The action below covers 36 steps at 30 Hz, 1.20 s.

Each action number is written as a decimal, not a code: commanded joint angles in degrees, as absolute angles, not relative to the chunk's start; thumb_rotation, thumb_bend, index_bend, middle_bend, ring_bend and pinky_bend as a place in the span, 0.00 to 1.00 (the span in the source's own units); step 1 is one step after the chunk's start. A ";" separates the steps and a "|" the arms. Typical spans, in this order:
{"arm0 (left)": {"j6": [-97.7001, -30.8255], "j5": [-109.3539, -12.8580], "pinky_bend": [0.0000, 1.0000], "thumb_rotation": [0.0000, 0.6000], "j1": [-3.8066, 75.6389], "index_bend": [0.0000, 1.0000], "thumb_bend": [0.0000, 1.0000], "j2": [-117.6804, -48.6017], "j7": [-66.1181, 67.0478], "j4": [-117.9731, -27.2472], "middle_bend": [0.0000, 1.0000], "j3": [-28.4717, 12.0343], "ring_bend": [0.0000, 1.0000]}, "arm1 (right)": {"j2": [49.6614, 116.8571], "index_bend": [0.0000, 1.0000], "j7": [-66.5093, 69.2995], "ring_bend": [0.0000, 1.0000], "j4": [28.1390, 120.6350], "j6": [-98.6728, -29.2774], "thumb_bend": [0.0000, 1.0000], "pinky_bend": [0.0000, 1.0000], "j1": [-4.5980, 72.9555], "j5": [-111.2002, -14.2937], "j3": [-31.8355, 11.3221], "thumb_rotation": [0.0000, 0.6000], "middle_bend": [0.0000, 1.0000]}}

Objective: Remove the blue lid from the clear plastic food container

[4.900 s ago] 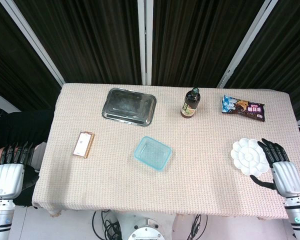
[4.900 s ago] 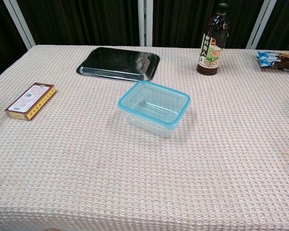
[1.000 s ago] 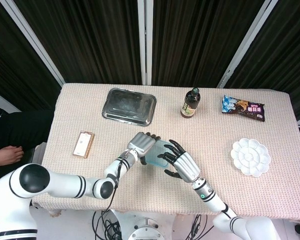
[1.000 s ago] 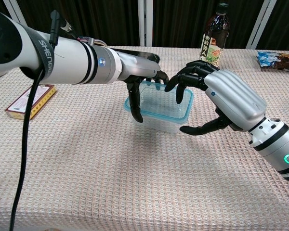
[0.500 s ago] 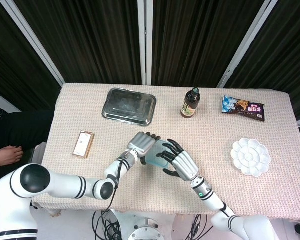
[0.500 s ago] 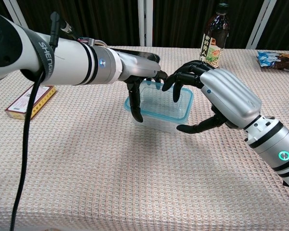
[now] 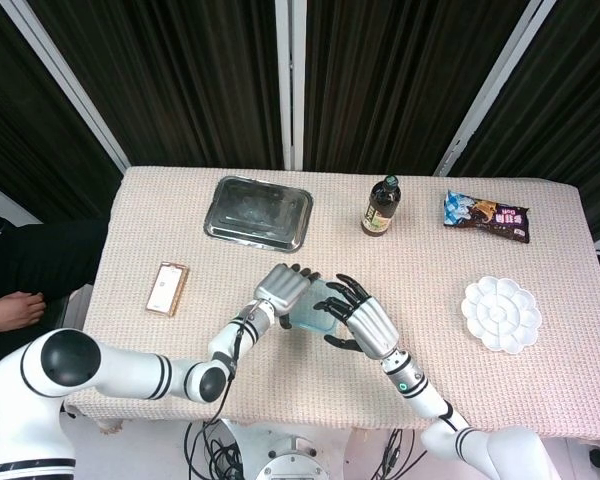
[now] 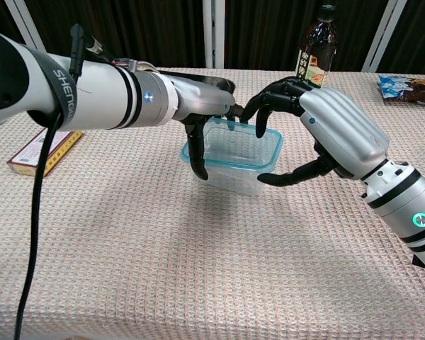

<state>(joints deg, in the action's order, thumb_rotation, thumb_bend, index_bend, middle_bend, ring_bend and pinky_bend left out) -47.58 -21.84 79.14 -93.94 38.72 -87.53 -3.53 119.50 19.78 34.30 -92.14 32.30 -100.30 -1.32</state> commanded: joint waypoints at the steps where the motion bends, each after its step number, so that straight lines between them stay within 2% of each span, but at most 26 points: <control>1: -47.48 -21.86 0.37 1.00 79.06 0.19 0.00 -93.82 38.74 -87.65 0.28 -3.64 0.18 | 119.43 0.38 19.76 0.22 34.34 -92.06 0.01 0.18 32.37 -100.14 -1.29 1.00 0.47; 4: -46.46 -21.42 0.37 1.00 78.69 0.19 0.00 -93.17 37.78 -88.35 0.28 -4.17 0.18 | 119.49 0.39 19.66 0.22 34.02 -91.78 0.08 0.20 32.39 -99.82 -1.27 1.00 0.47; 8: -44.52 -21.20 0.35 1.00 78.22 0.18 0.00 -91.67 36.05 -89.41 0.27 -4.79 0.18 | 119.72 0.43 19.70 0.22 33.30 -91.62 0.25 0.22 32.63 -99.73 -1.11 1.00 0.47; 12: -43.67 -21.87 0.29 1.00 77.66 0.15 0.00 -90.43 34.39 -90.34 0.26 -5.21 0.18 | 120.05 0.46 19.72 0.22 32.73 -91.75 0.31 0.23 33.06 -99.81 -0.99 1.00 0.47; 16: -42.47 -22.67 0.20 1.00 76.94 0.11 0.00 -89.21 32.32 -91.27 0.23 -5.47 0.12 | 120.42 0.50 19.60 0.23 32.25 -91.61 0.33 0.24 33.47 -100.01 -0.62 1.00 0.47; 19: -42.05 -23.58 0.14 1.00 76.32 0.08 0.00 -88.27 31.06 -92.08 0.18 -5.33 0.06 | 120.80 0.54 19.46 0.24 31.70 -91.55 0.33 0.24 33.68 -100.15 -0.33 1.00 0.47; 23: -42.09 -25.39 0.03 1.00 74.58 0.01 0.00 -86.67 28.16 -93.51 0.02 -5.66 0.00 | 121.45 0.70 19.33 0.24 30.67 -91.93 0.33 0.24 34.04 -100.35 -0.15 1.00 0.47; 29: -45.32 -30.32 0.00 1.00 71.30 0.00 0.00 -83.56 25.99 -96.77 0.00 -4.74 0.00 | 122.81 0.87 20.29 0.25 28.05 -93.45 0.34 0.27 34.53 -100.61 -0.03 1.00 0.48; 36: -50.38 -34.25 0.00 1.00 68.06 0.00 0.00 -80.85 26.83 -99.53 0.00 -2.32 0.00 | 124.33 0.92 21.16 0.27 24.48 -96.95 0.34 0.27 35.90 -100.91 -0.62 1.00 0.48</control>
